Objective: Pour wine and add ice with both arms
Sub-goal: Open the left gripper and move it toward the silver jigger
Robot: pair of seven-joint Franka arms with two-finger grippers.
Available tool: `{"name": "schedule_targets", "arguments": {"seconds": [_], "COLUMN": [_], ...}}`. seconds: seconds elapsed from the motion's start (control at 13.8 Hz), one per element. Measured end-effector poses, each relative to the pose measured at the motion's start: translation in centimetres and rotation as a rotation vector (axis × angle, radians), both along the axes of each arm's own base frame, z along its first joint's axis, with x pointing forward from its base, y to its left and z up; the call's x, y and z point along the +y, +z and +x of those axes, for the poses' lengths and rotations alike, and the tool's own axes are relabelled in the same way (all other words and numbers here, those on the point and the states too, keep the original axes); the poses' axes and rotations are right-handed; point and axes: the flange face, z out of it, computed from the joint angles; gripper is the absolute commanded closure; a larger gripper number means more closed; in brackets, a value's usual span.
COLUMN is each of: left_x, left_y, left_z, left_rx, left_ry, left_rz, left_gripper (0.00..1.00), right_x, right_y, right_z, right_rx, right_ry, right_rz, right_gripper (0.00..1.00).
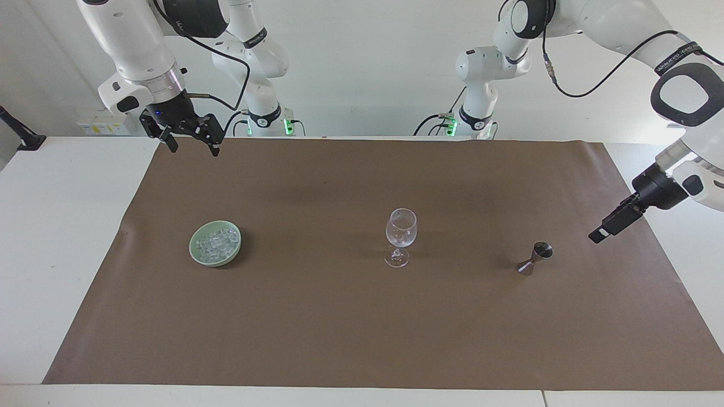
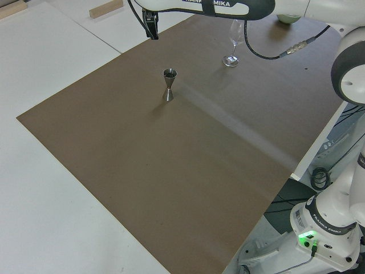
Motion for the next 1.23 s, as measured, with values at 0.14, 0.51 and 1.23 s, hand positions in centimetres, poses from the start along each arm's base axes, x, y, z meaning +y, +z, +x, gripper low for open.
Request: {"name": "schedule_targets", "arguments": {"seconds": [0.14, 0.51, 1.23], "left_x": [0.7, 3.5, 7.3], "left_y": [-1.3, -4.1, -7.0], "left_z": [0.5, 1.2, -1.2], "left_rx": [0.075, 0.21, 0.478], "left_ry": [0.161, 0.394, 0.572], "left_rz": [-0.091, -0.209, -0.472], "left_gripper": [0.0, 0.0, 0.0], "right_x": [0.0, 0.1, 0.3], "right_y": [0.0, -0.3, -0.3], "right_z": [0.0, -0.4, -0.7], "right_rx": [0.0, 0.033, 0.052], "right_ry": [0.0, 0.002, 0.007], "right_rz": [0.0, 0.0, -0.001], "right_gripper": [0.0, 0.0, 0.0]}}
